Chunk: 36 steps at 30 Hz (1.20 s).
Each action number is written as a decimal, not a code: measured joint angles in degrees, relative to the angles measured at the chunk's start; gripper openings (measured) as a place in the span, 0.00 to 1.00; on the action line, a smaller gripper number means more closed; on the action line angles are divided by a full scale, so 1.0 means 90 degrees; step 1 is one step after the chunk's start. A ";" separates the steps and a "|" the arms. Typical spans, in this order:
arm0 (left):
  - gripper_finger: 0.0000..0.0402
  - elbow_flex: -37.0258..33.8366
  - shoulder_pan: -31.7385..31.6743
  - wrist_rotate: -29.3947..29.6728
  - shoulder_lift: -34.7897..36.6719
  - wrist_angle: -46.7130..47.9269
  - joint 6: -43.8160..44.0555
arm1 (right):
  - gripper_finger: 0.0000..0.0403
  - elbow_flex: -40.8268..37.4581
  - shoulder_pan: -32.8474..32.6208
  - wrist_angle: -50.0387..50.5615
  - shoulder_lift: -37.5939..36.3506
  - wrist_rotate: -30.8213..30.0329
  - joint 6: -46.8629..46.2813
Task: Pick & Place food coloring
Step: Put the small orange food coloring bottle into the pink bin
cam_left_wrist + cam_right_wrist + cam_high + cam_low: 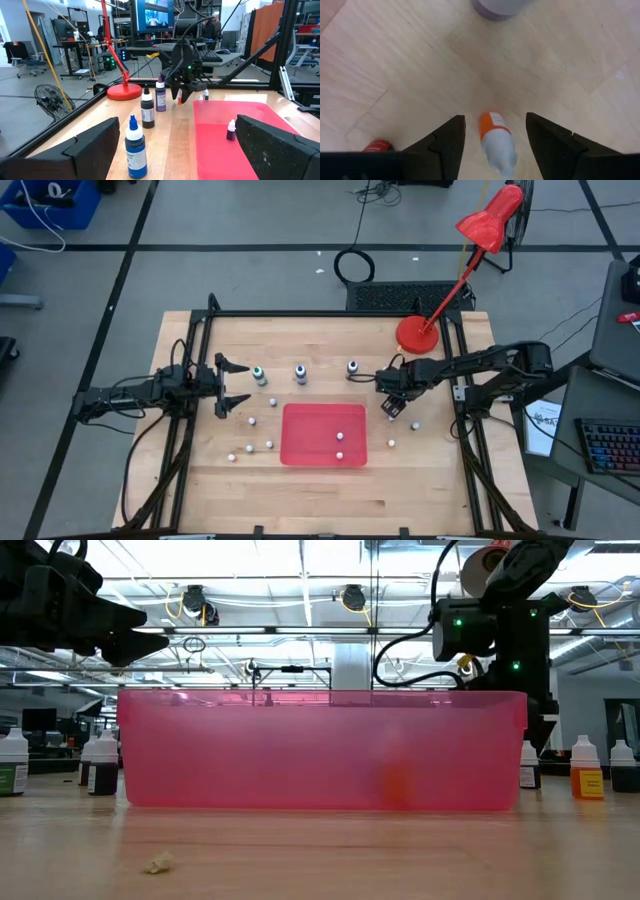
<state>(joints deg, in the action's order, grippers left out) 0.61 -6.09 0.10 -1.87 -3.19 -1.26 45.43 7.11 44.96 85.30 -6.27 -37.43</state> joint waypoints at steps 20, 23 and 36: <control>0.98 -0.0001 0.0005 0.0001 0.0000 -0.0001 0.0000 | 0.13 -0.0007 -0.0120 0.0174 -0.0082 0.0088 0.0290; 0.98 -0.0001 0.0005 0.0001 0.0000 0.0000 0.0000 | 0.13 -0.0022 -0.0366 0.0141 -0.0347 0.0168 0.0304; 0.98 -0.0001 0.0005 0.0002 0.0000 -0.0001 0.0000 | 0.13 0.1944 -0.2194 -0.0660 -0.1462 -0.0801 0.0398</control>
<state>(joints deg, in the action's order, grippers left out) 0.60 -6.04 0.12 -1.87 -3.20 -1.26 62.93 -12.63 39.01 72.14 -13.48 -33.84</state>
